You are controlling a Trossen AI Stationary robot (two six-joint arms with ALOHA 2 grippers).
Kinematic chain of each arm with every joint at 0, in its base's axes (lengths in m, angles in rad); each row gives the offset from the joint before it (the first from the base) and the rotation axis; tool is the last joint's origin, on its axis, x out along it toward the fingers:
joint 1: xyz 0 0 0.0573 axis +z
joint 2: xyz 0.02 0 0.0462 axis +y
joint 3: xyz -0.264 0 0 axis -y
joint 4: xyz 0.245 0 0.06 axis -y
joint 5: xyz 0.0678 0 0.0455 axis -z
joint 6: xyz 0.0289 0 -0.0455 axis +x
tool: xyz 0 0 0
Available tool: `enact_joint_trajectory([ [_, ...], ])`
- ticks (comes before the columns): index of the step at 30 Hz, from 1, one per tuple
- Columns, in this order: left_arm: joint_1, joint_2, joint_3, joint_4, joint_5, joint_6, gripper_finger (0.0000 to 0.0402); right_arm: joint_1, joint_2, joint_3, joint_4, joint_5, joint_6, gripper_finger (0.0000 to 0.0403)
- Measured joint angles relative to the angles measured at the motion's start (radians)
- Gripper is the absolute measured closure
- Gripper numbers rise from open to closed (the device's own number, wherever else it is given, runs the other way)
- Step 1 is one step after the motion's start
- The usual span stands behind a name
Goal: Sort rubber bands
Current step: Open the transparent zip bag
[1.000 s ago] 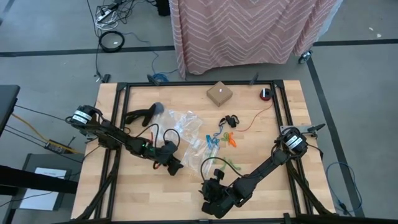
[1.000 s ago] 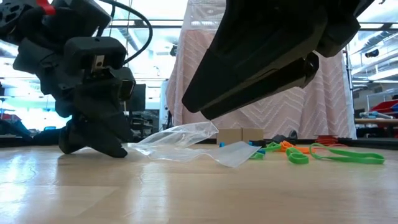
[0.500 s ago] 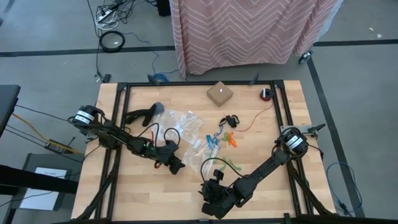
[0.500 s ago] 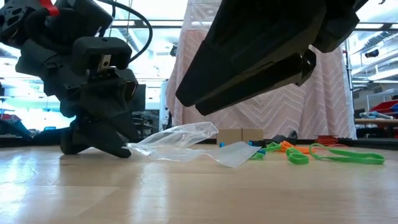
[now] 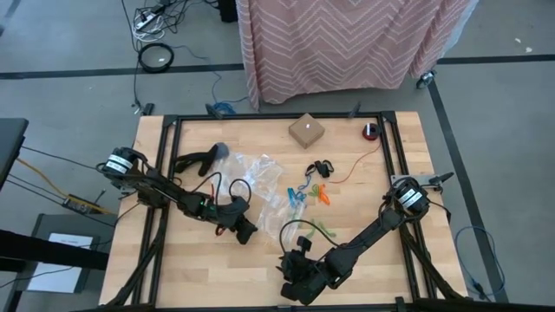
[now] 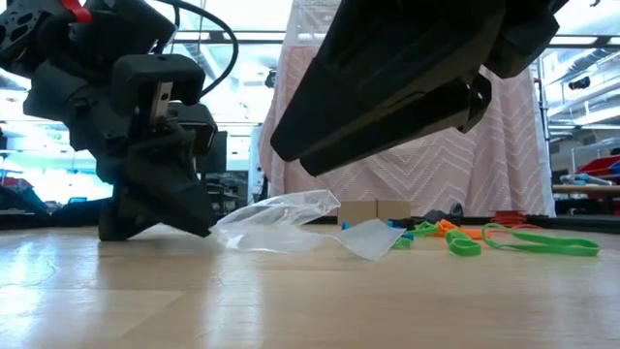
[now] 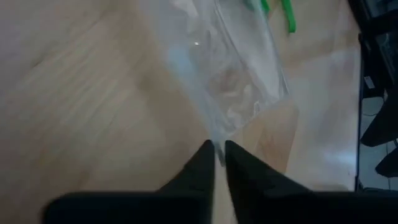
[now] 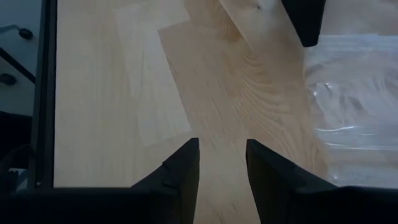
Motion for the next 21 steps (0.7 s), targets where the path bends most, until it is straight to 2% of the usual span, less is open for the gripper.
enact_joint_trajectory([
  [2, 0.0, 0.001, 0.0, 0.01, -0.007, 0.003, 0.0391, 0.0, 0.0, 0.0, 0.0, 0.001, 0.003, 0.0292],
  [6, 0.0, -0.004, 0.0, 0.011, -0.007, 0.026, 0.0397, 0.0, 0.0, 0.0, 0.001, 0.027, -0.018, 0.0309],
  [14, -0.043, -0.056, -0.001, -0.041, 0.0, 0.093, 0.04, -0.026, -0.011, 0.009, -0.02, 0.22, -0.315, 0.0313],
  [21, -0.063, -0.074, 0.0, -0.001, 0.008, 0.095, 0.04, -0.068, -0.088, 0.011, -0.223, 0.321, -0.31, 0.0314],
])
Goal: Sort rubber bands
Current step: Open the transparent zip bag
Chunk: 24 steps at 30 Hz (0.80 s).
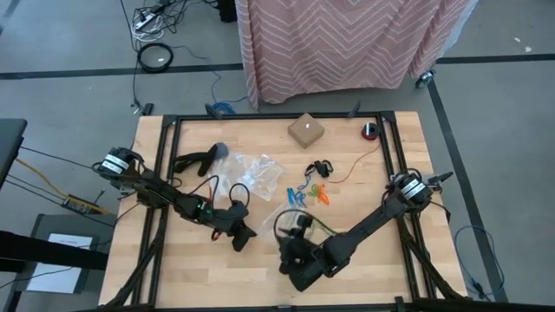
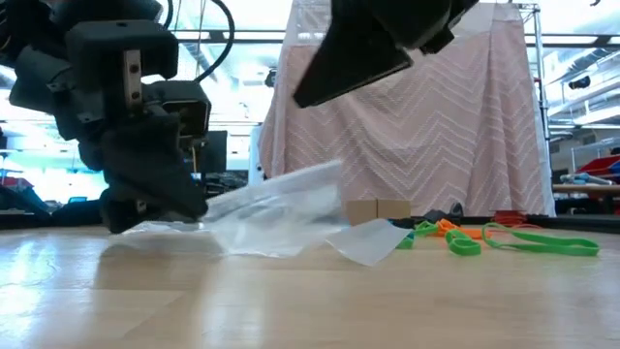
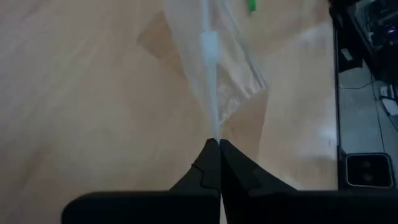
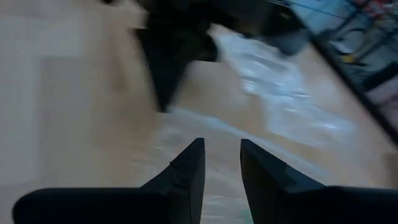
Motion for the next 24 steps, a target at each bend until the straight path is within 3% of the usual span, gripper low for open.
enact_joint_trajectory([
  [6, -0.01, -0.001, 0.001, 0.007, 0.036, 0.008, 0.0401, -0.012, -0.08, 0.0, -0.308, -0.003, 0.111, 0.0304],
  [12, -0.01, -0.002, 0.001, 0.011, 0.081, 0.029, 0.0401, -0.016, -0.13, 0.0, -0.547, -0.088, 0.164, 0.0277],
  [24, -0.01, -0.017, 0.002, 0.094, 0.158, 0.026, 0.0401, -0.08, -0.133, -0.105, -0.527, -0.115, 0.157, 0.0254],
])
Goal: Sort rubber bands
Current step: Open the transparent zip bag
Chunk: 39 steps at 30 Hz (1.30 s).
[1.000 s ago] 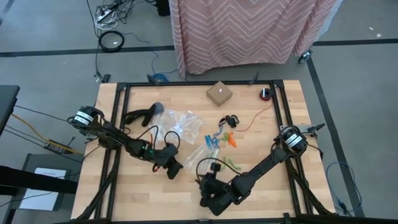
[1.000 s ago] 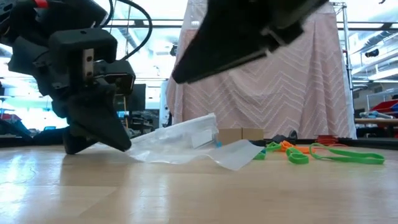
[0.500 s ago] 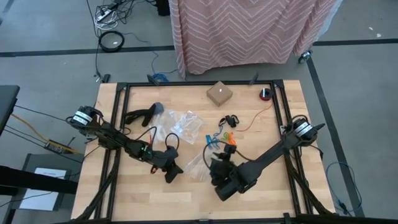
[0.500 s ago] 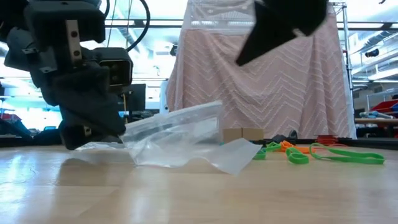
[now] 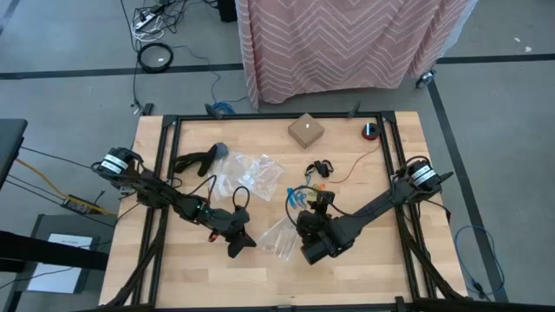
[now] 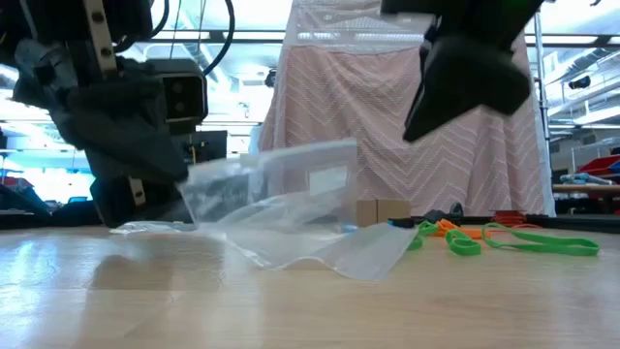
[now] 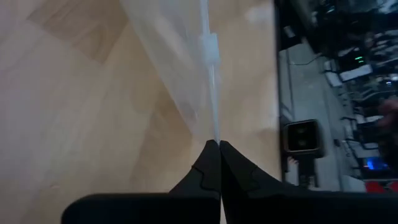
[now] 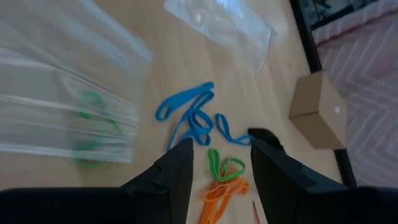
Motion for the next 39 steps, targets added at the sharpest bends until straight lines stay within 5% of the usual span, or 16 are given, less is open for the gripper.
enact_joint_trajectory([
  [6, 0.002, -0.086, 0.033, -0.066, 0.041, 0.028, 0.0401, -0.003, -0.001, -0.043, 0.09, 0.039, -0.025, 0.0254],
  [14, 0.001, -0.246, 0.126, -0.482, 0.084, 0.142, 0.0401, 0.034, -0.086, -0.043, 0.231, 0.08, -0.188, 0.0254],
  [23, 0.001, -0.312, 0.184, -0.708, 0.036, 0.244, 0.0401, 0.057, -0.179, -0.042, 0.529, -0.152, -0.459, 0.0253],
  [39, -0.078, -0.316, 0.284, -0.865, -0.03, 0.309, 0.0401, -0.007, -0.174, -0.067, 0.679, -0.271, -0.582, 0.0254],
])
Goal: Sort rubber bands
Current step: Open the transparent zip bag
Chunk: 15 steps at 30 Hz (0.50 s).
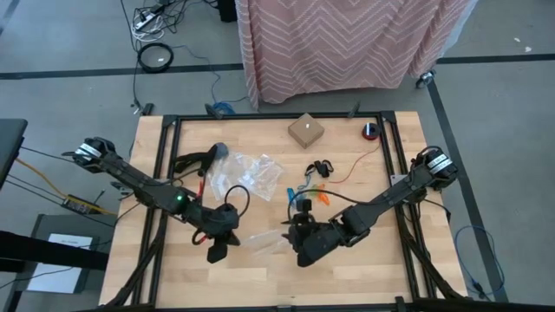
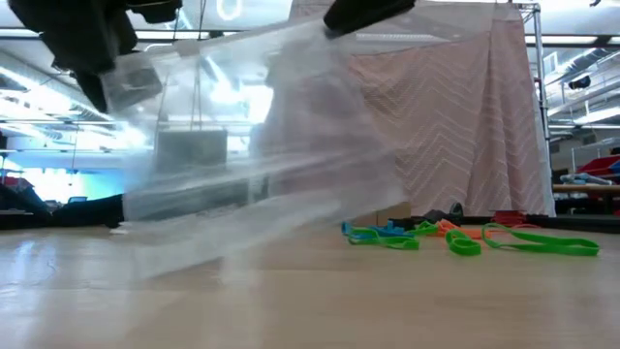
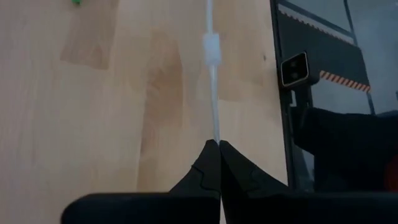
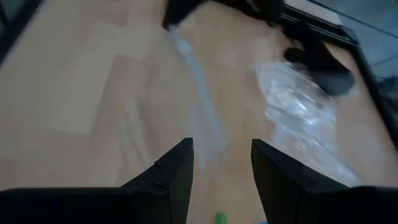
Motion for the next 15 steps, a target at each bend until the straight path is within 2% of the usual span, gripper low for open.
enact_joint_trajectory([
  [7, -0.001, 0.0, 0.0, -0.001, -0.006, 0.003, 0.0401, -0.005, 0.0, 0.0, 0.032, 0.01, -0.042, 0.0256],
  [15, -0.001, 0.0, 0.0, 0.004, -0.026, 0.007, 0.0401, -0.014, 0.0, 0.0, 0.026, 0.009, -0.035, 0.0281],
])
